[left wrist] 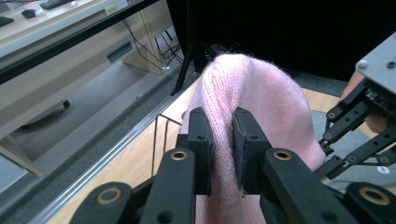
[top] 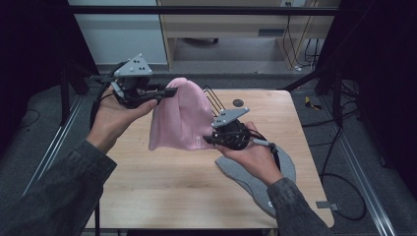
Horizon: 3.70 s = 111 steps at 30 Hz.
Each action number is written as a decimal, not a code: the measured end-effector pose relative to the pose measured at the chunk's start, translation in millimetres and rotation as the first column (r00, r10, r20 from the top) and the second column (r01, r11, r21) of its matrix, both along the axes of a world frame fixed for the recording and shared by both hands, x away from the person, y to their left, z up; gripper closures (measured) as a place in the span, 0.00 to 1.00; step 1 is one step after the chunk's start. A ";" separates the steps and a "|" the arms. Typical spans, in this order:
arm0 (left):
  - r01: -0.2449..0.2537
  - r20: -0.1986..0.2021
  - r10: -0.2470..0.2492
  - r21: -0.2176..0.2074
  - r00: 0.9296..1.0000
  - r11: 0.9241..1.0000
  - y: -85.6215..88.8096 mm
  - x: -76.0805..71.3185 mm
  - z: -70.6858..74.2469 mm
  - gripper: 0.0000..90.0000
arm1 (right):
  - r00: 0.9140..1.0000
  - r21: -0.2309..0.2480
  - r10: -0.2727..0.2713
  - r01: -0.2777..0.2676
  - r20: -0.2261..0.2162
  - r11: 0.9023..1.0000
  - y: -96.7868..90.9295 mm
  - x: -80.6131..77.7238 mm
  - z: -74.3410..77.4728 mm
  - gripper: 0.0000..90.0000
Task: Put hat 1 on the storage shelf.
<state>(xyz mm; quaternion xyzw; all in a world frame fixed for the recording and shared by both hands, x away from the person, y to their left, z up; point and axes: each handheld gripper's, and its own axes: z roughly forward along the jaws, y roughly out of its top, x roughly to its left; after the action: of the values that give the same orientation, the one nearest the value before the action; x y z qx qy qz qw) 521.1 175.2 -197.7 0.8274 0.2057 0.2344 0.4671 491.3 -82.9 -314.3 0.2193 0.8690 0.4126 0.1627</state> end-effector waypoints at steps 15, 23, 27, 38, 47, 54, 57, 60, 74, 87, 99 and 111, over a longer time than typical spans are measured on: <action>-0.024 -0.002 0.024 -0.027 1.000 0.999 -22.1 50.3 18.1 0.87 | 0.998 0.017 -0.056 0.056 0.008 0.998 -12.9 44.0 35.2 0.92; -0.031 -0.021 0.030 -0.053 0.999 0.998 -28.3 70.5 18.6 0.87 | 0.995 0.045 -0.102 0.102 0.003 0.994 -22.4 64.9 34.9 0.92; -0.043 -0.024 0.041 -0.059 0.999 0.997 -32.1 81.5 17.3 0.87 | 0.990 0.063 -0.138 0.138 0.004 0.988 -28.5 74.5 34.1 0.92; -0.062 -0.049 0.057 -0.097 0.997 0.993 -44.0 109.5 4.3 0.87 | 0.975 0.068 -0.223 0.223 -0.003 0.973 -43.3 96.8 24.6 0.92; -0.068 -0.049 0.064 -0.097 0.997 0.993 -48.3 121.0 -12.3 0.87 | 0.970 0.040 -0.242 0.242 0.000 0.970 -44.3 105.8 9.1 0.91; -0.062 -0.046 0.058 -0.102 0.997 0.993 -51.3 117.7 -22.0 0.87 | 0.971 0.013 -0.240 0.240 0.002 0.971 -42.1 103.9 -3.3 0.91; -0.059 -0.042 0.056 -0.100 0.998 0.993 -54.0 114.8 -27.2 0.87 | 0.971 0.005 -0.238 0.238 0.004 0.971 -41.4 101.0 -8.0 0.91; -0.052 -0.040 0.048 -0.103 0.998 0.993 -56.0 111.3 -32.9 0.87 | 0.971 -0.004 -0.241 0.241 0.014 0.971 -40.8 97.6 -13.4 0.91; -0.034 -0.019 0.033 -0.087 0.999 0.996 -58.8 100.4 -60.7 0.87 | 0.968 -0.032 -0.251 0.250 -0.006 0.968 -46.3 87.8 -39.1 0.90; -0.018 -0.046 0.015 -0.063 0.999 0.998 -60.6 85.6 -84.3 0.87 | 0.965 -0.079 -0.261 0.257 -0.036 0.963 -49.1 77.7 -54.2 0.63; 0.006 -0.068 -0.005 0.010 0.998 1.000 -63.2 74.4 -111.0 0.87 | 0.934 -0.106 -0.356 0.353 -0.006 0.929 -86.2 65.1 -55.4 0.52; 0.006 -0.116 -0.006 0.000 0.993 1.000 -55.7 73.8 -131.6 0.87 | 0.901 -0.129 -0.432 0.423 -0.046 0.897 -123.1 62.2 -80.4 0.52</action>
<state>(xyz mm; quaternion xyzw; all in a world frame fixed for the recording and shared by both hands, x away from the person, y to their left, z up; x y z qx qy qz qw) 594.9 119.6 -329.3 0.8403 0.2299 0.1844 0.4549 553.5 -206.1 -394.7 0.4100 0.8274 0.3075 0.2298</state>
